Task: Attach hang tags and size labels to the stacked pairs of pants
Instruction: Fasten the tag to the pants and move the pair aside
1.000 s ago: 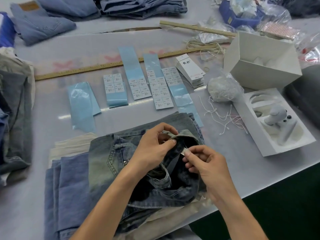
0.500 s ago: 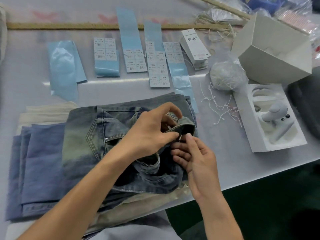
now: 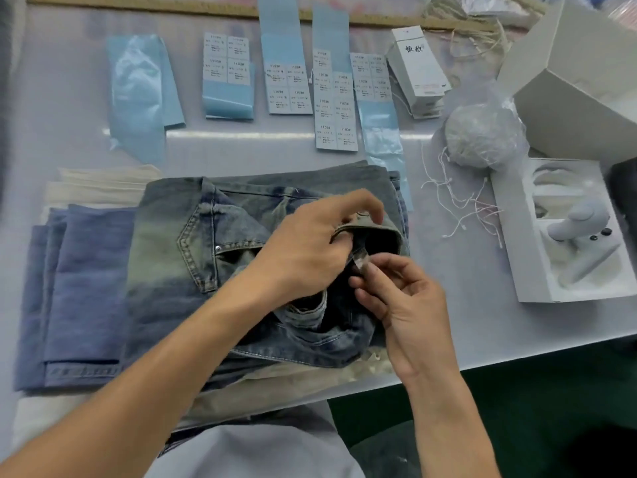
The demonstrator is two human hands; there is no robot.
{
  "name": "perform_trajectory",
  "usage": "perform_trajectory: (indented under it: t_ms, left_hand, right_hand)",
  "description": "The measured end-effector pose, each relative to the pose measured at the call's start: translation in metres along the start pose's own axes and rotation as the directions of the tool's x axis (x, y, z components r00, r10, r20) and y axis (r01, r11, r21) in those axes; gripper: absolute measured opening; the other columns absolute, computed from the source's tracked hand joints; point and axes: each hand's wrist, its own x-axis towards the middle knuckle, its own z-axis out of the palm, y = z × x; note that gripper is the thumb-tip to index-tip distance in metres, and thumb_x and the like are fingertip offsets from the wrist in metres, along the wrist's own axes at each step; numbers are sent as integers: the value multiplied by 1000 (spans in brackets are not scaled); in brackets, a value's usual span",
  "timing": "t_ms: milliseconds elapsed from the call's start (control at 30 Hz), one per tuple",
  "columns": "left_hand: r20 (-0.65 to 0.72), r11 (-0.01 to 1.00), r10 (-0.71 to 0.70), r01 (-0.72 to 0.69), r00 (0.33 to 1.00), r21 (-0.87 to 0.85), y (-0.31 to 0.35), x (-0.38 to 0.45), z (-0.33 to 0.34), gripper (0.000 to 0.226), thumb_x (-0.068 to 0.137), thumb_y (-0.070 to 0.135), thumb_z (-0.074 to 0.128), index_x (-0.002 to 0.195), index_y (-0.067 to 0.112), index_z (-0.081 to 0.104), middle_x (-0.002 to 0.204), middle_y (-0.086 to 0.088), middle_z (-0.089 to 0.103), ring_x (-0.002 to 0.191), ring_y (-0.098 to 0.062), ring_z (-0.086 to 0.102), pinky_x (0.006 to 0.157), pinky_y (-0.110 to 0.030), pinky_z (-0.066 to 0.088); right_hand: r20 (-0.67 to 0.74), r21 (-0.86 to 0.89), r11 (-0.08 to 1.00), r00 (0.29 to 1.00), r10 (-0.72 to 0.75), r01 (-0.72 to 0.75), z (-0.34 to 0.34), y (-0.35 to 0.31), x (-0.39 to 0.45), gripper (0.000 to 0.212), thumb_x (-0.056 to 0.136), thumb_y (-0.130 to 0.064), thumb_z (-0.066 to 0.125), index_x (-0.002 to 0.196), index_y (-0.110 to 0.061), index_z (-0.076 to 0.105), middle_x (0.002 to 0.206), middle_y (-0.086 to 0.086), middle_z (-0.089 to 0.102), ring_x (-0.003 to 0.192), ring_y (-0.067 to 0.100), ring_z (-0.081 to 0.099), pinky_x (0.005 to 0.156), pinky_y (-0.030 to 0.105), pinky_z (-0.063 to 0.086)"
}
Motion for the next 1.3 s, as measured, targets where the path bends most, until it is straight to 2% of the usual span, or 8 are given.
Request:
perform_trajectory:
  t_ms: [100,267,767,933,1000,1100,1167,1300]
  left_hand:
    - [-5,985,67,-66,998,162,3,-5,7,40,92,-2,51,104,32,68,101,5,60,93,-20,58,80,-46,50]
    - [-21,964,108,-100,994,248,1,-6,4,24,91,6,61,91,19,81,100,8,67,90,-15,63,81,-41,50]
    - [63,967,110,-122,992,223,-6,0,1,15,87,14,75,97,23,82,103,15,68,97,-5,64,90,-33,51]
    - [92,993,73,-64,993,-94,3,-9,-19,31,94,39,70,125,36,69,115,20,71,107,1,67,88,-19,53]
    - [147,996,75,-67,986,-56,-3,-20,-49,51,89,61,66,137,49,54,132,26,63,124,4,58,98,-23,49]
    - [298,955,-176,89,938,283,-31,-48,-103,78,63,89,65,134,66,42,139,39,46,130,19,39,104,-22,35]
    - [320,876,-372,216,871,431,-50,-71,-129,76,52,91,67,121,62,51,122,32,56,115,15,48,97,-19,42]
    - [380,878,-453,327,807,350,-63,-103,-112,42,74,69,77,100,38,64,90,14,66,81,-7,62,74,-24,52]
  right_hand:
    - [2,37,999,1000,23,-23,-1,-1,1,9,76,-14,76,82,-19,80,86,14,76,77,22,76,63,22,59]
    - [18,82,995,998,63,-64,-5,0,3,8,76,-13,77,84,-14,78,84,13,75,78,20,76,65,21,59]
    - [24,109,991,997,75,-78,-9,5,6,10,78,-15,73,84,-17,81,78,11,74,72,16,74,62,19,58]
    - [-84,91,996,996,7,1,-17,2,2,10,89,-11,71,92,-16,79,89,15,76,73,18,74,63,21,58]
    - [-146,-61,990,980,-137,129,-25,1,0,11,93,-15,68,100,-19,76,96,12,77,79,21,75,66,22,59]
    - [-45,-358,877,932,-359,321,-29,0,-10,16,96,-28,63,110,-29,71,103,0,76,91,19,75,75,24,60]
    - [91,-513,764,909,-406,392,-27,4,-18,23,93,-40,62,114,-35,68,106,-9,74,97,12,72,83,21,58]
    - [324,-802,366,859,-395,471,-23,18,-34,46,89,-54,57,129,-31,60,112,-18,67,101,2,63,86,31,57]
